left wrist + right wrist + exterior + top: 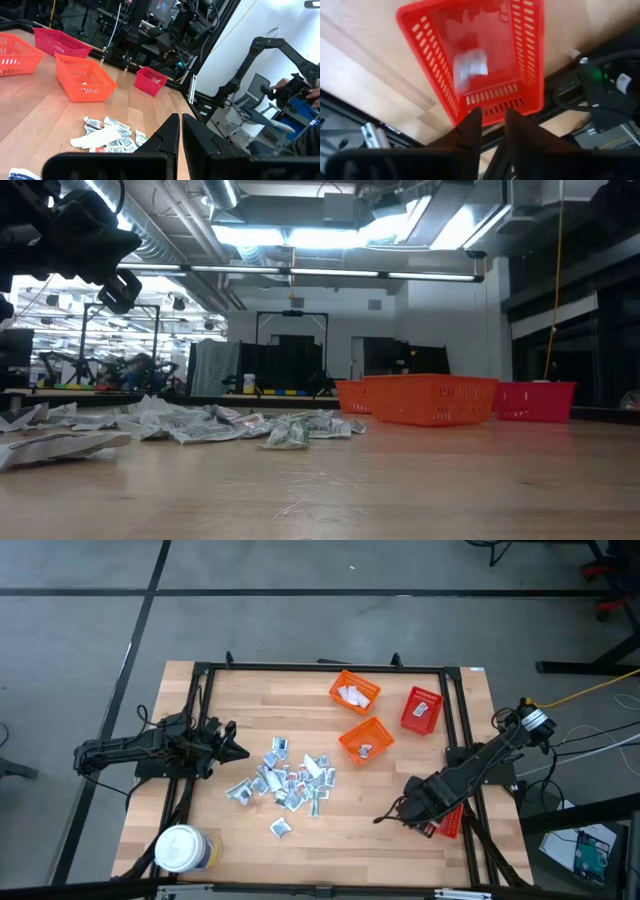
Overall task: Pick & Place First Aid Supplies
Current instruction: Put the gray towelette pack into the bottom red bin, then put the green bandage pack into the top orange bin
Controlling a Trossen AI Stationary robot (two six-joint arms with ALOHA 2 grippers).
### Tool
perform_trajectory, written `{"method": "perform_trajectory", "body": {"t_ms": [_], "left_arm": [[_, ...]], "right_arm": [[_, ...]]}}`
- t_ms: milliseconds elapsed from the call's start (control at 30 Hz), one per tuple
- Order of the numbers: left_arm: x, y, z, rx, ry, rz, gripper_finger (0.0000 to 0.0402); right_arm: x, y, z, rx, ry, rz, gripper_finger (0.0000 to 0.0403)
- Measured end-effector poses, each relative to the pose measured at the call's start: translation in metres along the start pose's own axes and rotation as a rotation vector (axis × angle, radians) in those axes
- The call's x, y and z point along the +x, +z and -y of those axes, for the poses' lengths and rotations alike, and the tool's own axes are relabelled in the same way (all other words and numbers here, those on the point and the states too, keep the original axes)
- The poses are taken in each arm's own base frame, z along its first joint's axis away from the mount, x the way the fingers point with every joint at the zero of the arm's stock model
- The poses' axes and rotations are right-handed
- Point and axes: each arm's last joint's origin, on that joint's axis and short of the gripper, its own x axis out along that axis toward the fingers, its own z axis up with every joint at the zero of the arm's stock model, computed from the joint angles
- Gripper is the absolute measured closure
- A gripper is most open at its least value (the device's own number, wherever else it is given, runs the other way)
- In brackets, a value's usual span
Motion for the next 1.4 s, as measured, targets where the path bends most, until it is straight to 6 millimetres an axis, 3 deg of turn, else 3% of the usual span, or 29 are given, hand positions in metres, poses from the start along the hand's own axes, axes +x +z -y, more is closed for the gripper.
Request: {"method": "perform_trajectory", "body": {"t_ms": [133, 333, 567, 767, 1000, 1133, 1400], "left_arm": [[0.0, 0.0, 0.0, 0.0, 0.0, 0.0, 0.0386], [0.0, 0.0, 0.0, 0.0, 0.0, 0.0, 0.0386], [0.0, 0.0, 0.0, 0.0, -0.001, 0.0, 0.0386], [0.0, 0.0, 0.0, 0.0, 0.0, 0.0, 0.0386], [0.0, 0.0, 0.0, 0.0, 0.0, 0.0, 0.0386], [0.0, 0.0, 0.0, 0.0, 0.0, 0.0, 0.0386], [0.0, 0.0, 0.0, 0.0, 0.0, 0.0, 0.0386]], "right_arm": [[0.0, 0.002, -0.006, -0.016, 0.062, 0.009, 0.0264], [-0.007, 0.014, -0.033, -0.172, 0.344, 0.138, 0.0223], [-0.025, 0.044, -0.055, -0.33, 0.617, 0.371, 0.0226], [-0.028, 0.07, -0.071, -0.511, 0.696, 0.549, 0.0232], [-0.018, 0.103, -0.082, -0.762, 0.601, 0.701, 0.0232], [-0.02, 0.121, -0.086, -1.002, 0.485, 0.816, 0.0232], [-0.024, 0.166, -0.075, -1.341, 0.115, 1.002, 0.0232]]}}
